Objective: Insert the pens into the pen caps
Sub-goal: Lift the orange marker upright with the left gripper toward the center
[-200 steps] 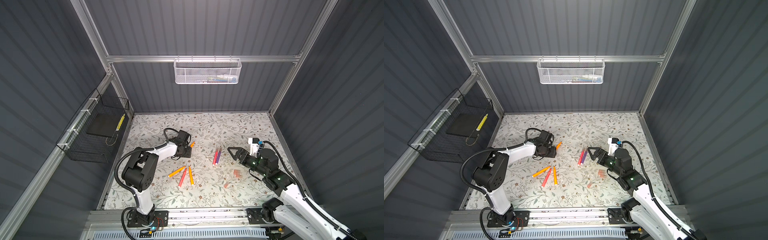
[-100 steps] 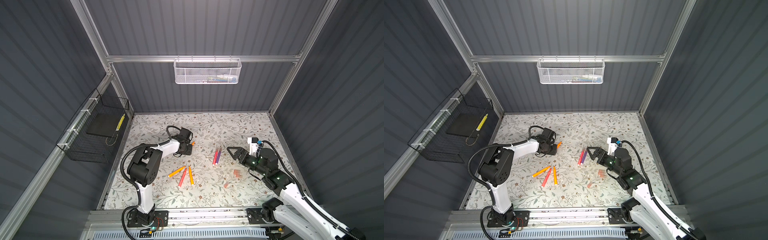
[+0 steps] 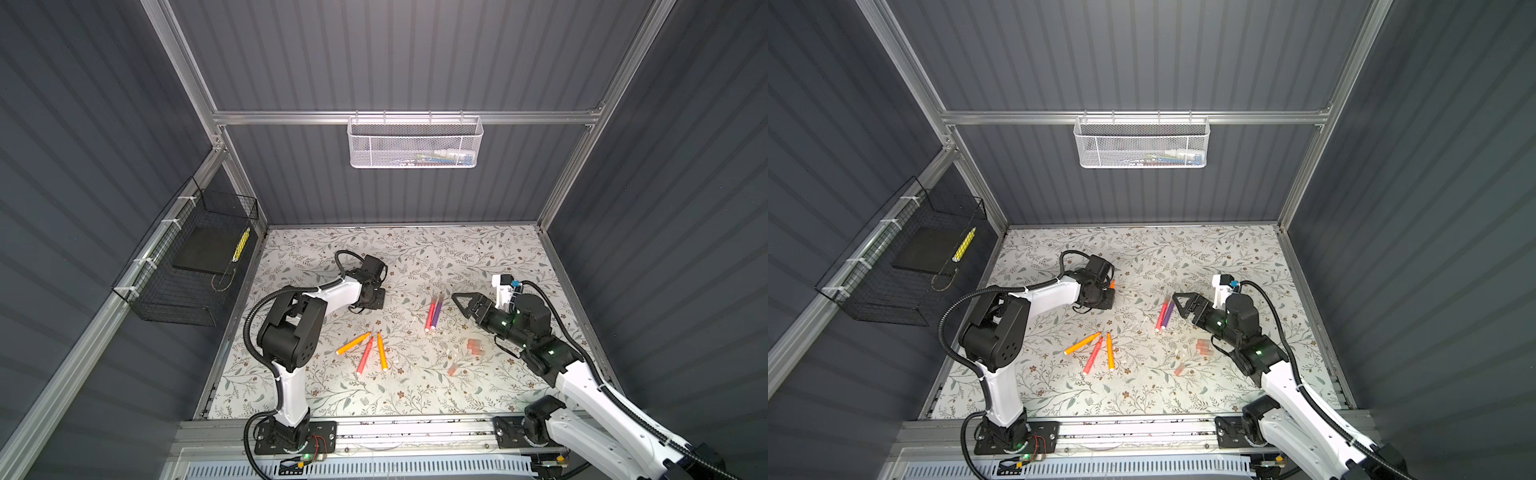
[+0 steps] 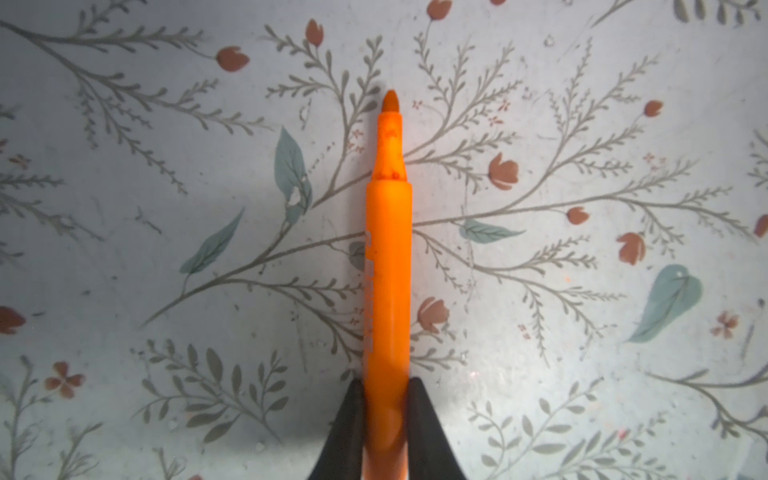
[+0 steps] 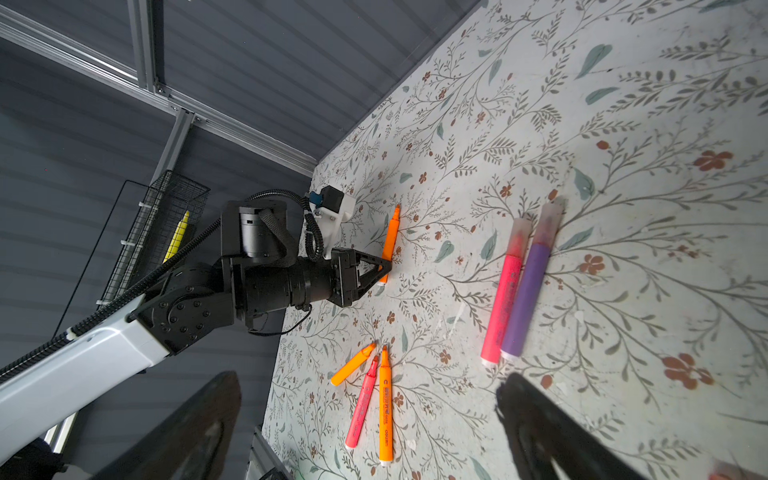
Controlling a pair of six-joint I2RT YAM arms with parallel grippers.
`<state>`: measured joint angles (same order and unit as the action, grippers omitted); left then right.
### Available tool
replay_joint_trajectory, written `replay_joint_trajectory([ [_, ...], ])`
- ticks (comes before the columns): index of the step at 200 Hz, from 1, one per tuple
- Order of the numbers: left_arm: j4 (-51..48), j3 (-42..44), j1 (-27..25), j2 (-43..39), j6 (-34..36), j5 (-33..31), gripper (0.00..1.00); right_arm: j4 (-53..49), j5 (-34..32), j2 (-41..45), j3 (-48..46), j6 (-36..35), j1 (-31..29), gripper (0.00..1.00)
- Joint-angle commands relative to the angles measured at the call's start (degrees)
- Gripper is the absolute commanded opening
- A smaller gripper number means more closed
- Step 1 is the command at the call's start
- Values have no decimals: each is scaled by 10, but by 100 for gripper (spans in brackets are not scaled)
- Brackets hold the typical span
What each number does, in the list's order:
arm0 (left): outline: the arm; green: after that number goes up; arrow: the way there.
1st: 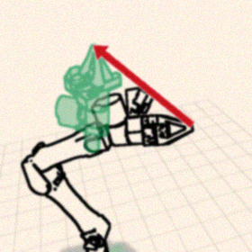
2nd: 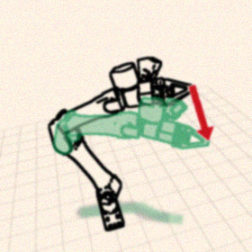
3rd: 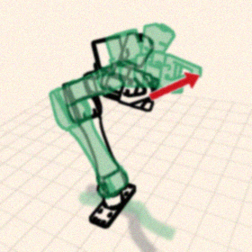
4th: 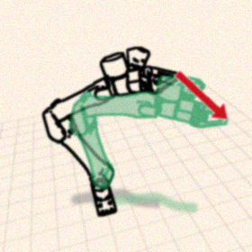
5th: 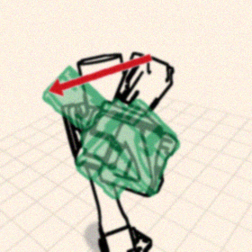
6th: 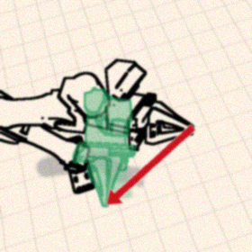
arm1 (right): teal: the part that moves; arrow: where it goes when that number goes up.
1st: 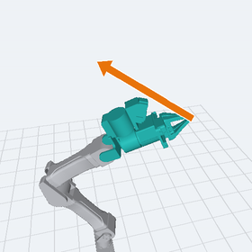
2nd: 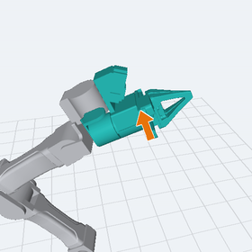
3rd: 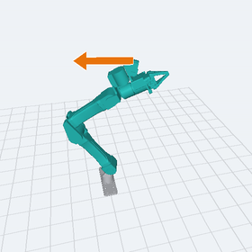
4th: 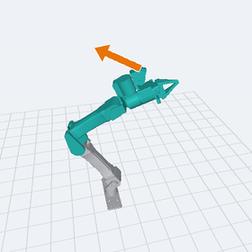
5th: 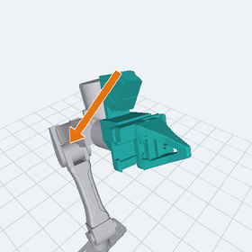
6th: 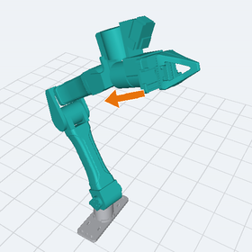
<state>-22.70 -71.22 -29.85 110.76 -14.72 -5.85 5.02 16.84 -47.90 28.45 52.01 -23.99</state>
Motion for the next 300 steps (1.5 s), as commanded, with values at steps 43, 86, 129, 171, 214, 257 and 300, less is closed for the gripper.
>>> replay_joint_trajectory([
  [43,4,36,-12,-28,6,4,5,36,4,-38,-2,7,2,96],
  [86,126,130,-68,-173,38,27,3,85,-2,-67,-17,20,0,95],
  [129,244,223,-106,-284,55,75,0,175,12,-120,-31,38,-15,90],
  [171,284,250,-123,-320,65,128,0,230,6,-181,-14,35,-62,86],
  [214,303,260,-159,-329,84,136,0,339,-34,-210,-44,42,-96,81],
  [257,294,250,-177,-321,97,157,0,377,-24,-265,-30,49,-106,74],
  [300,287,238,-184,-306,100,165,0,383,-38,-279,-29,52,-115,60],
])
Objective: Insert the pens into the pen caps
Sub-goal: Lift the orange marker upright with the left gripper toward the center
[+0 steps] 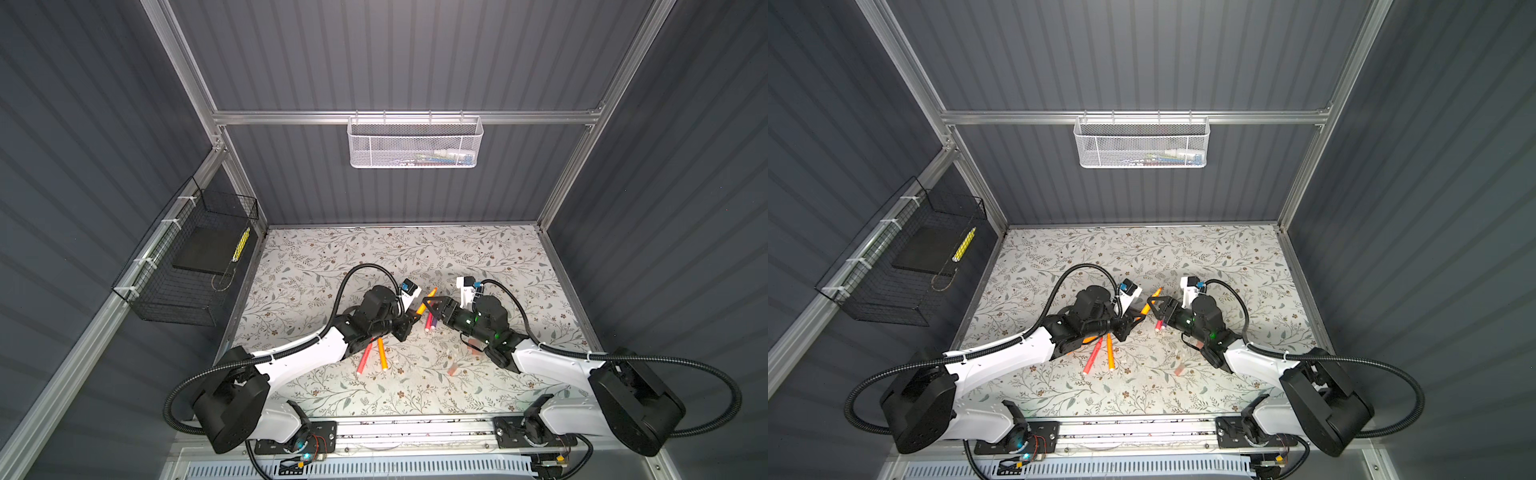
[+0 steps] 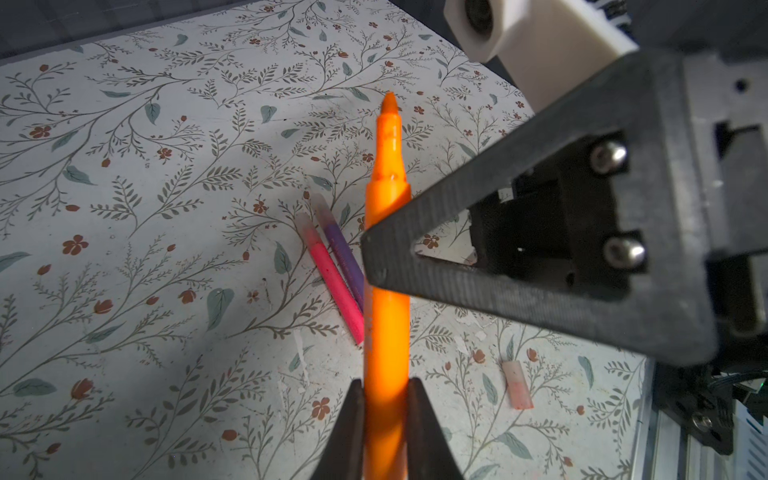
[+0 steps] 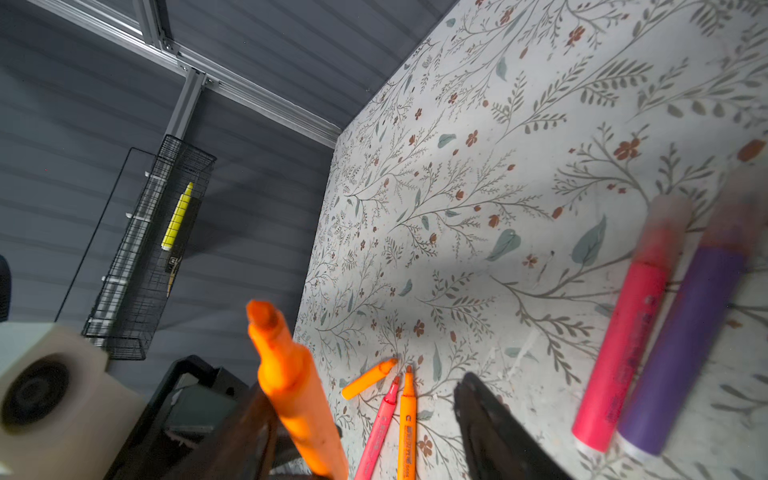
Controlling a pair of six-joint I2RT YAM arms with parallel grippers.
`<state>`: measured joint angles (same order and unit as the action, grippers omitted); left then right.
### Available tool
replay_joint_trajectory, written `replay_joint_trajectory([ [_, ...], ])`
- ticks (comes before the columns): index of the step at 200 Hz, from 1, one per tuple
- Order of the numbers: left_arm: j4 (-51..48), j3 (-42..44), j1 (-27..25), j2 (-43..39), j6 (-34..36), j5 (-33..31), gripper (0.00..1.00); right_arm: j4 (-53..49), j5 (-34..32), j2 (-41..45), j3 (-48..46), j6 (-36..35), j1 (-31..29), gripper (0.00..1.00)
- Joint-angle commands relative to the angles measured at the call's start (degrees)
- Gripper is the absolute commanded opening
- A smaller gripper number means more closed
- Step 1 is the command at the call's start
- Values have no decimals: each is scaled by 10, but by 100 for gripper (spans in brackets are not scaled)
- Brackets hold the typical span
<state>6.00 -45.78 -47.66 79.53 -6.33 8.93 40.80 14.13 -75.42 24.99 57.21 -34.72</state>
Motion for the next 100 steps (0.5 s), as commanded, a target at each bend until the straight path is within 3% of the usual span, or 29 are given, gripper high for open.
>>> replay_joint_trajectory([
  [1,-1,-17,-5,7,16,18,0,25,-11,-3,6,0,-7,60],
  [100,-18,-44,-22,52,26,28,0,2,-9,-35,32,0,-10,14],
])
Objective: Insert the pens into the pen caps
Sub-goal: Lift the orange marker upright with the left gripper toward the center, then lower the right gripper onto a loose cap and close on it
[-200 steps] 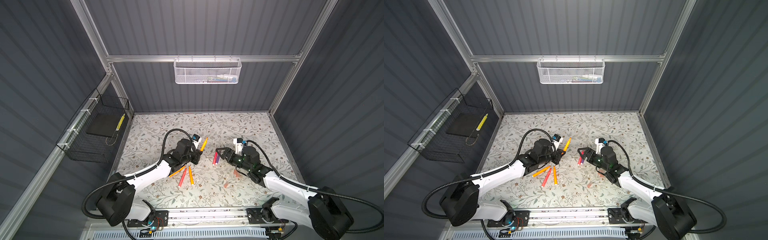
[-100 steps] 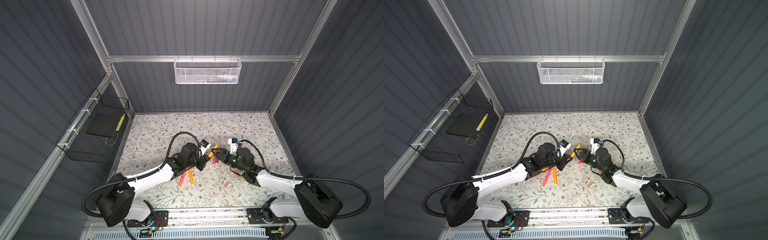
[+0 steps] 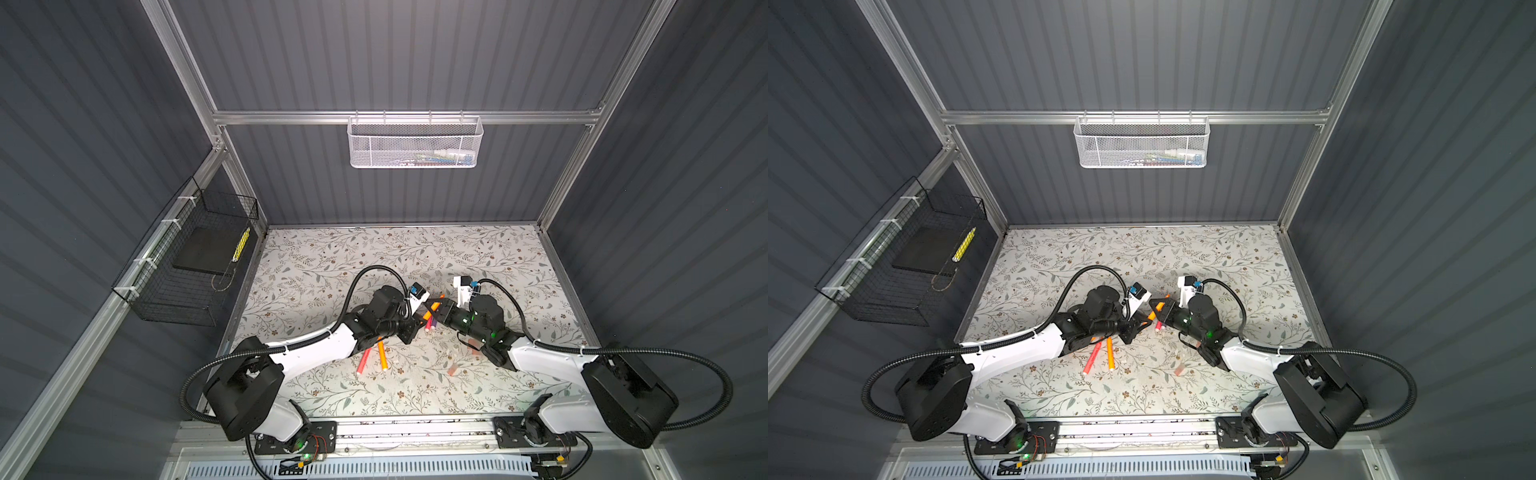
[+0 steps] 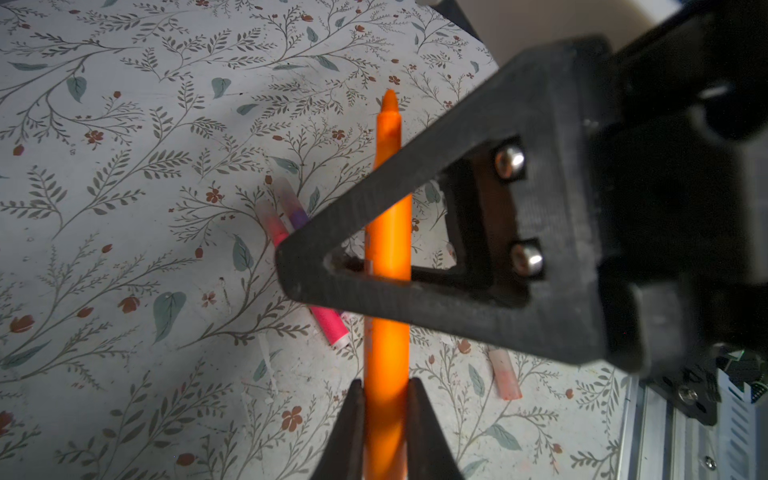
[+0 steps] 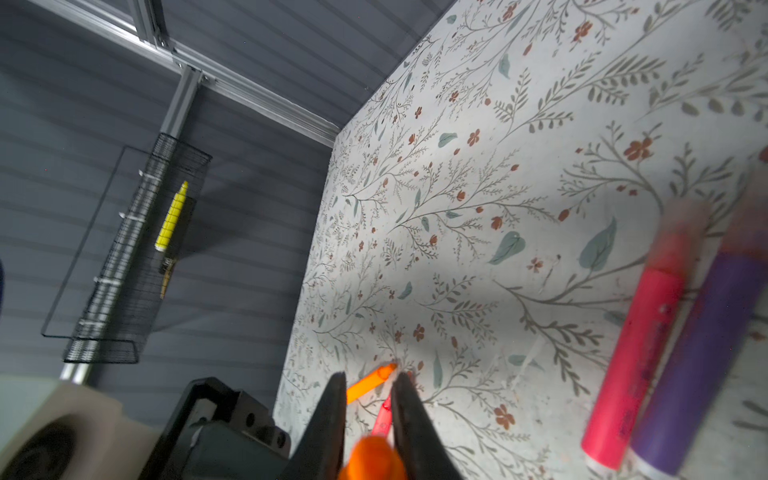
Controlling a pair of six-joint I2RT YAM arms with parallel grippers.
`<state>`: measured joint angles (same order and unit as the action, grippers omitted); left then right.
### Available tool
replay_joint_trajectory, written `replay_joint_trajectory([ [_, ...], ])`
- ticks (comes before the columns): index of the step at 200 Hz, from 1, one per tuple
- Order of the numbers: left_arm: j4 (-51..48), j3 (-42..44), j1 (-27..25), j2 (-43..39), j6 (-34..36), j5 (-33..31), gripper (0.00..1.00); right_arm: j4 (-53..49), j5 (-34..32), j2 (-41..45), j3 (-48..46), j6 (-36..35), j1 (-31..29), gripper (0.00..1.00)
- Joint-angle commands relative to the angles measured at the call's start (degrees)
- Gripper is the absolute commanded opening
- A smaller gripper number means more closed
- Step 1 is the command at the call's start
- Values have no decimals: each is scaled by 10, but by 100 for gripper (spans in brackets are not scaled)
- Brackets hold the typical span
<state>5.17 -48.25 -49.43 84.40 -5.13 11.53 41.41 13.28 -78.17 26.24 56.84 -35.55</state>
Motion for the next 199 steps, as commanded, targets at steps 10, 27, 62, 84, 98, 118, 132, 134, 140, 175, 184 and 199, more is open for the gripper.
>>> replay_joint_trajectory([
  [10,-10,-18,-4,2,15,1,0,-5,3,-8,21,4,-3,10],
  [27,-8,-17,-4,1,16,2,0,-5,2,-8,22,1,-4,6],
  [62,-1,-14,-4,7,12,5,26,-2,1,-4,21,4,-13,1],
  [84,9,-10,-4,11,6,3,40,-15,-15,1,26,1,-27,0],
  [98,7,-13,-4,15,4,0,42,-10,-13,-2,27,7,-33,0],
  [118,5,-16,-3,20,1,-12,41,-8,-21,-4,30,4,-42,0],
  [132,0,-20,-4,23,0,-17,36,-14,-22,-6,34,6,-43,0],
  [134,-1,-20,-4,23,0,-17,34,-14,-21,-6,33,7,-43,0],
  [140,-1,-20,-4,23,-1,-17,31,-11,-20,-6,33,9,-43,0],
  [175,-5,-21,-3,20,-12,-43,0,-10,-27,-1,28,10,-45,20],
  [184,-7,-21,-3,17,-17,-60,0,-17,-34,8,23,11,-45,32],
  [199,0,-13,-1,6,-29,-88,0,-60,-55,38,27,1,-44,48],
])
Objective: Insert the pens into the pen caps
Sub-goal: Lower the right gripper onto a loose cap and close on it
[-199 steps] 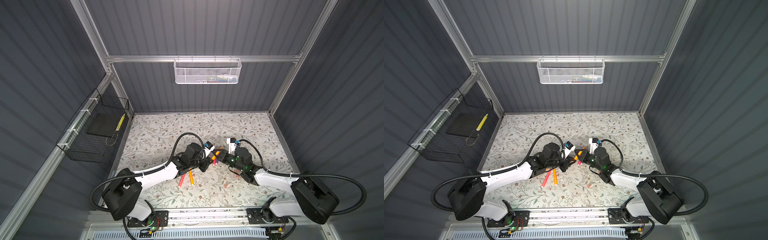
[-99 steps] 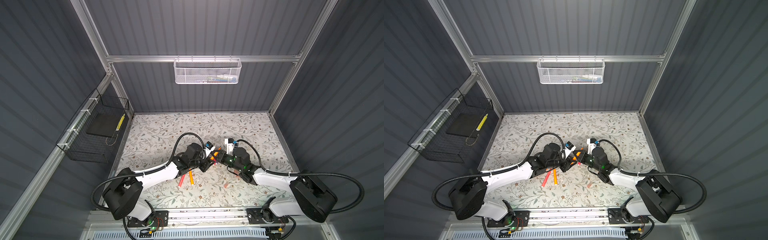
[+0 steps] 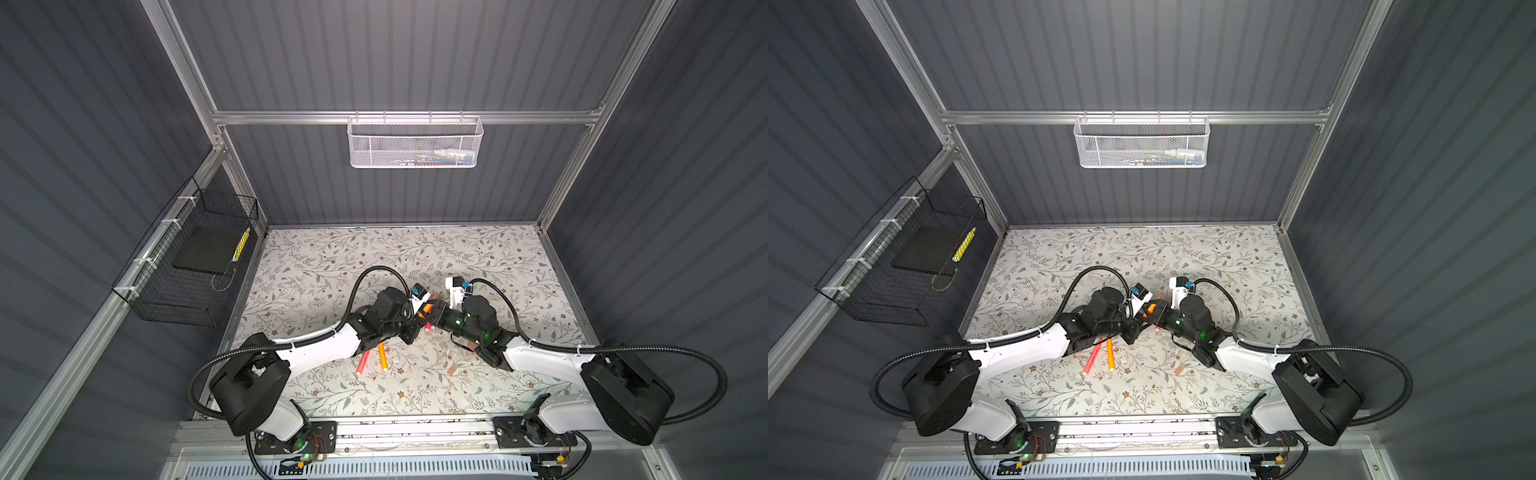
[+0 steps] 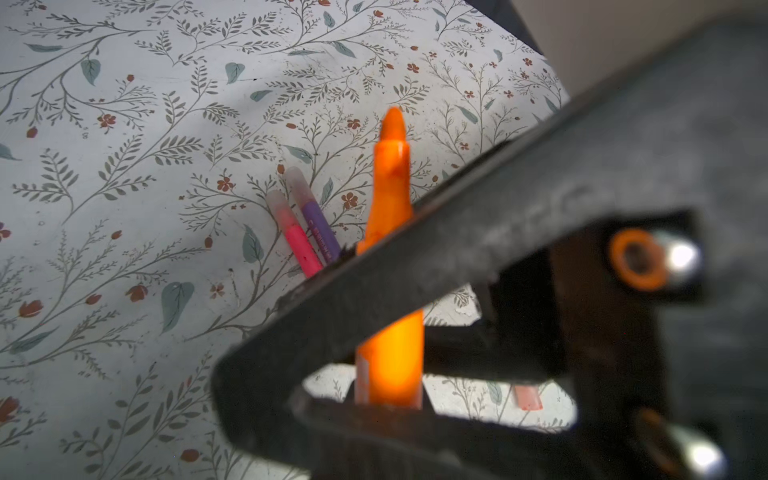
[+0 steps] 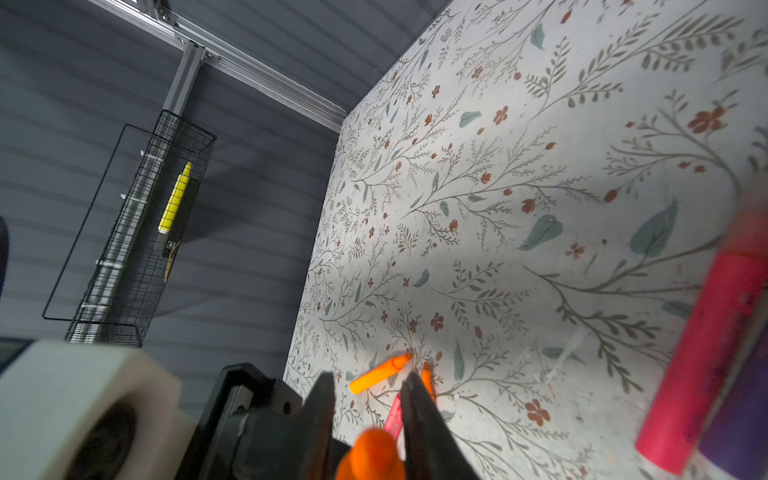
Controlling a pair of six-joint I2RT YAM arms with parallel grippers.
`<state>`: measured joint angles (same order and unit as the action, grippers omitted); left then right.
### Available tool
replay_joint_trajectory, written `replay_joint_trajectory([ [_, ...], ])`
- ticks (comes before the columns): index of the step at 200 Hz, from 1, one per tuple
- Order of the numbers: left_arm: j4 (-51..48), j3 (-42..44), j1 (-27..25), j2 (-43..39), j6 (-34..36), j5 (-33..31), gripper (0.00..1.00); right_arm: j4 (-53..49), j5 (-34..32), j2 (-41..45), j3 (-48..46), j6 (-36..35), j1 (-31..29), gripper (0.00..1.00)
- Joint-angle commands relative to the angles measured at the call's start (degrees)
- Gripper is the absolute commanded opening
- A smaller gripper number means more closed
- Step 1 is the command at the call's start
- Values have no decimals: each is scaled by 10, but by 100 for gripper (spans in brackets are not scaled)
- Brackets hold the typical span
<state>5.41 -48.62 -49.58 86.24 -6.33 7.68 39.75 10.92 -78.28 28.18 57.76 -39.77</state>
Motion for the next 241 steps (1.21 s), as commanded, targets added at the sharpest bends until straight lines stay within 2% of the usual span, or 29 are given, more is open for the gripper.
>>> replay_joint_trajectory([
  [1,-2,-8,1,-14,-18,-50,0,-57,-36,45,9,-10,-1,50],
  [16,13,9,12,-33,-40,-70,0,-188,-85,96,37,-28,3,64],
  [31,25,27,38,-47,-68,-77,0,-299,-138,155,48,-39,3,70],
  [61,44,61,122,-57,-148,-73,0,-422,-195,252,28,-37,1,72],
  [82,32,63,125,-62,-149,-106,0,-494,-208,302,8,-29,-2,71],
  [116,42,79,125,-86,-142,-122,0,-547,-206,369,-43,-17,-26,70],
  [165,36,84,125,-109,-129,-142,0,-648,-213,362,-64,-13,-70,64],
  [201,35,76,124,-97,-129,-135,0,-645,-207,355,-89,5,-95,58],
  [241,35,76,125,-96,-131,-131,0,-628,-200,319,-87,13,-122,57],
])
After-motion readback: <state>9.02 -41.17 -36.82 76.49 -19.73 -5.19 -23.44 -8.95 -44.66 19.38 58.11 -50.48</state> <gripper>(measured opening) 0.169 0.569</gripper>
